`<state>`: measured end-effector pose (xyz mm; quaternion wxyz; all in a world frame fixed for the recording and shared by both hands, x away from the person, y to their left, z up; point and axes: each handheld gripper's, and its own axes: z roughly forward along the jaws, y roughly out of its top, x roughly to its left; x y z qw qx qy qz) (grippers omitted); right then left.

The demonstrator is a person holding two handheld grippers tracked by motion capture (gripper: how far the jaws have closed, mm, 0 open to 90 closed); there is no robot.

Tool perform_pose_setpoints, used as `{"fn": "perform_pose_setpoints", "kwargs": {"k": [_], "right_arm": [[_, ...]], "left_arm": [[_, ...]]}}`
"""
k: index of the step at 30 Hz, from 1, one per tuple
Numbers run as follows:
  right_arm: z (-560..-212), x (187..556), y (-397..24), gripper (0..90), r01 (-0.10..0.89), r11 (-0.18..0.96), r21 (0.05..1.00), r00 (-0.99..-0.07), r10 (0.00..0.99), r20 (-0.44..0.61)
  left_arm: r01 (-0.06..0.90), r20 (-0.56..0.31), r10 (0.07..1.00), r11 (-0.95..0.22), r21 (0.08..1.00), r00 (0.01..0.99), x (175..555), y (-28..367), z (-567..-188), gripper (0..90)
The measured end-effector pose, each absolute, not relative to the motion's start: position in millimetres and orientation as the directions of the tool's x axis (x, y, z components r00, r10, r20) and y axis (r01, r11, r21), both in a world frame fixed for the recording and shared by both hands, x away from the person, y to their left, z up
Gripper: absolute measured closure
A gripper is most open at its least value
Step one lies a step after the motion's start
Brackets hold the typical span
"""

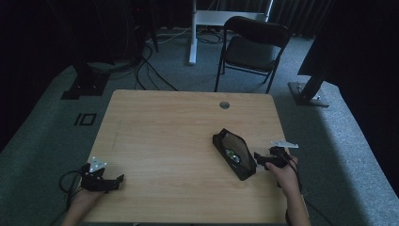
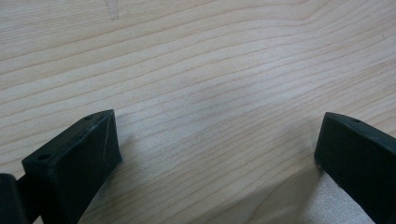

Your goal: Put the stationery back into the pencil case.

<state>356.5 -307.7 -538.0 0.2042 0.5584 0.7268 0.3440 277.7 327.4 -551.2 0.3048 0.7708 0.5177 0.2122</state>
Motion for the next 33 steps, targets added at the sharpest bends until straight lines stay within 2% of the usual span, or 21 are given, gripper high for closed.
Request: {"fn": "perform_pose_setpoints", "kwargs": {"k": [10, 17, 33], "right_arm": [[-550.0, 344.3, -310.3, 18.5, 0.669, 0.118, 0.734, -0.279, 0.955, 0.100], [-553.0, 337.8, -307.1, 14.2, 0.654, 0.198, 0.730, -0.301, 0.954, 0.011], [-553.2, 337.2, -306.4, 13.0, 0.650, 0.213, 0.729, -0.317, 0.948, 0.006]], "left_arm": [[0.668, 0.011, 0.928, -0.277, 0.691, 0.374, 277.7, 327.3, -551.3, 0.1], [0.667, 0.011, 0.927, -0.278, 0.691, 0.374, 277.7, 327.4, -551.4, 0.0], [0.668, 0.013, 0.927, -0.280, 0.690, 0.375, 277.7, 327.5, -551.3, 0.0]]}}
